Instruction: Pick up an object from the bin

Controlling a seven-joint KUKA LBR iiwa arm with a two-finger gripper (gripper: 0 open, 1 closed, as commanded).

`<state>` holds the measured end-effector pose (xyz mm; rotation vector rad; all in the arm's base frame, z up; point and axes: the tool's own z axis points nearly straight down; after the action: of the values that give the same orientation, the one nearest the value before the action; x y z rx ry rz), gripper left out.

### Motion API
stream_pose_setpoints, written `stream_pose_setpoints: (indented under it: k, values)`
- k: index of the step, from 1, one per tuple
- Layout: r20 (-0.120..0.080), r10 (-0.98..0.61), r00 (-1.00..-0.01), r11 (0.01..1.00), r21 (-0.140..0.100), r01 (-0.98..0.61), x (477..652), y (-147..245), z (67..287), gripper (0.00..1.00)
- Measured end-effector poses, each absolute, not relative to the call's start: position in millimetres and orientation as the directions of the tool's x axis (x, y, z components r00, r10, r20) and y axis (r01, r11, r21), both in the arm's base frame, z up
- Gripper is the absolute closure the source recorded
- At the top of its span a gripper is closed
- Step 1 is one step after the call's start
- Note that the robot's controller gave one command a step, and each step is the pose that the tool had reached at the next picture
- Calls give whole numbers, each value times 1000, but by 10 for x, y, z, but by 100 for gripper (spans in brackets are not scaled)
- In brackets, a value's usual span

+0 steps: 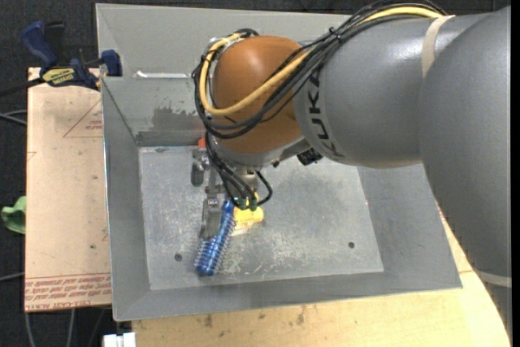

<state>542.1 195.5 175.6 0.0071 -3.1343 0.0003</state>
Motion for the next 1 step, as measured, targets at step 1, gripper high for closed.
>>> stream_pose_setpoints:
  k: [1]
  values:
    - [4, -543, -839, 839, 2, -543, 5430, 1149, 675, 0]
